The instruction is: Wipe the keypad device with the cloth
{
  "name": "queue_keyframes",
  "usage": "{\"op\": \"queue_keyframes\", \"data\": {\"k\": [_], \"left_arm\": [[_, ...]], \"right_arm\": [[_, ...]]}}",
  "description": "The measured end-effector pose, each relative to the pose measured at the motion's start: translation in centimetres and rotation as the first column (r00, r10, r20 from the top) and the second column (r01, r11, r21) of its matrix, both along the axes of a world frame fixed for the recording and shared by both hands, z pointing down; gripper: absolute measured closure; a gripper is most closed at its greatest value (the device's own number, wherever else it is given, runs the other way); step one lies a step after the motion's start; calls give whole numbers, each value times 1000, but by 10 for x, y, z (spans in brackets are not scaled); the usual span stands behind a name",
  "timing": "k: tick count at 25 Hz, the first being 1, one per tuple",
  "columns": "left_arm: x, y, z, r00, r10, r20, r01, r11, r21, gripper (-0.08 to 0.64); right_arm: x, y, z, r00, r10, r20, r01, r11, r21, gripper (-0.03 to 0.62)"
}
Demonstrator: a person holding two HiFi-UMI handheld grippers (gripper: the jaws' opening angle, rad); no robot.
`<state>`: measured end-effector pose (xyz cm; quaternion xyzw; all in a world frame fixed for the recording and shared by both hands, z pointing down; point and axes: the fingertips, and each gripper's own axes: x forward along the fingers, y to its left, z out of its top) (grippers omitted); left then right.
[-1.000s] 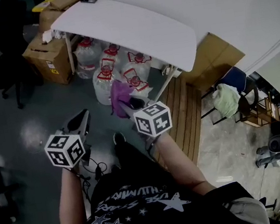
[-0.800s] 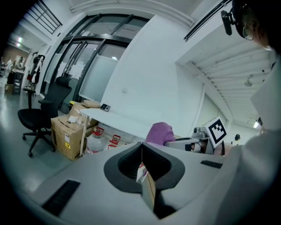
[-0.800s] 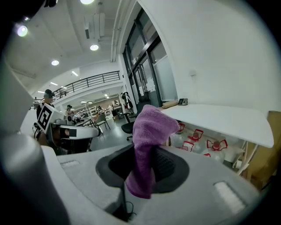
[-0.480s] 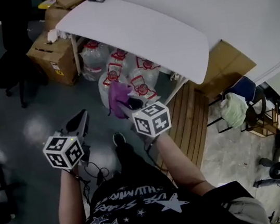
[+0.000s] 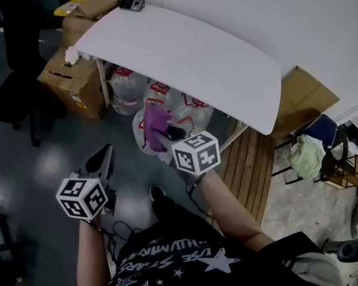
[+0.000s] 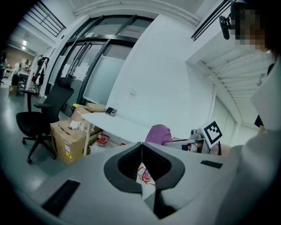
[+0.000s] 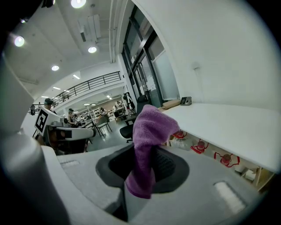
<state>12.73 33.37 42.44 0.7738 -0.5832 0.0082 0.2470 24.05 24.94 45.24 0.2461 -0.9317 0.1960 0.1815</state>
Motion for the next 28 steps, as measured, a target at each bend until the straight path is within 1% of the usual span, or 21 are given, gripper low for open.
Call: {"op": "queue_keyframes", "data": {"k": [7,16,23,28], "left_arm": [[-21,-57,-2,1000,-26,1,26,1000,-8,551],[-37,-128,-1,998,-66,8,66,998,-3,551],[-47,-152,6,997,-79,12,80,997,-13,552],[-56,-164,5,998,-64,22,65,998,-11,551]], "right_arm": [[-24,-62,-2,1000,-30,8,30,1000,-6,497],[-41,-133,9,997,-72,-4,72,997,-20,497],[-52,-158,19,996,-84,6,85,996,-35,497],[-56,-169,24,997,-71,4,71,996,-47,497]]}}
